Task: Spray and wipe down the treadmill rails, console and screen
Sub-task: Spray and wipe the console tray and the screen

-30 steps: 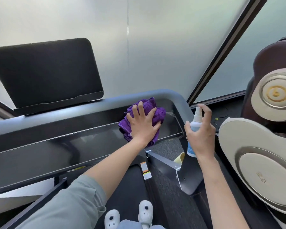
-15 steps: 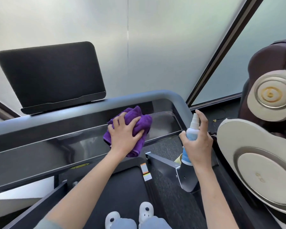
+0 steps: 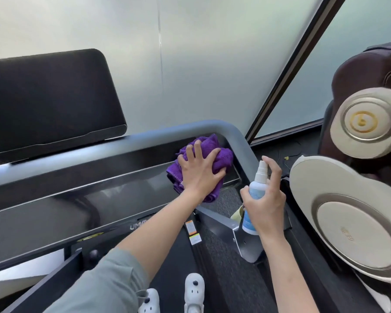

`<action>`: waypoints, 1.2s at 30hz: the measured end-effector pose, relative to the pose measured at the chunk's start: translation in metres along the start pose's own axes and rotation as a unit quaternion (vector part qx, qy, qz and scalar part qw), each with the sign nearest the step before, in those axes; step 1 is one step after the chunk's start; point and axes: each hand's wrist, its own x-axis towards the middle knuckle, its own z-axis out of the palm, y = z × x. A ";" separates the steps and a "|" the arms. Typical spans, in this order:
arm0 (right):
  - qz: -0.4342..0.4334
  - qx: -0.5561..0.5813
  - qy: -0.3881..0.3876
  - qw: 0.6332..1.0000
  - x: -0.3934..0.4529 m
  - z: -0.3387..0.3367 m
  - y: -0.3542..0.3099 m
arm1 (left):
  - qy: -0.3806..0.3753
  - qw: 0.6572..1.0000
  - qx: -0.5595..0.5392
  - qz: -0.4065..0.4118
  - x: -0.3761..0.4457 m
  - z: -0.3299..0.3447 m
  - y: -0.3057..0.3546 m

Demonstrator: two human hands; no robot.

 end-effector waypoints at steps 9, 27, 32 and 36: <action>0.061 0.105 -0.017 0.992 -0.001 0.000 -0.001 | 0.011 0.999 -0.051 -0.008 -0.037 -0.022 -0.065; 0.012 0.057 -0.003 0.998 0.012 -0.005 -0.004 | -0.001 0.999 -0.035 0.003 -0.002 -0.002 0.000; 0.009 0.060 -0.034 0.998 0.008 0.006 -0.014 | 0.043 0.997 -0.059 0.014 -0.034 -0.013 -0.063; 0.001 0.058 -0.050 0.997 0.009 0.013 -0.012 | 0.064 0.994 -0.058 -0.064 -0.045 -0.014 -0.079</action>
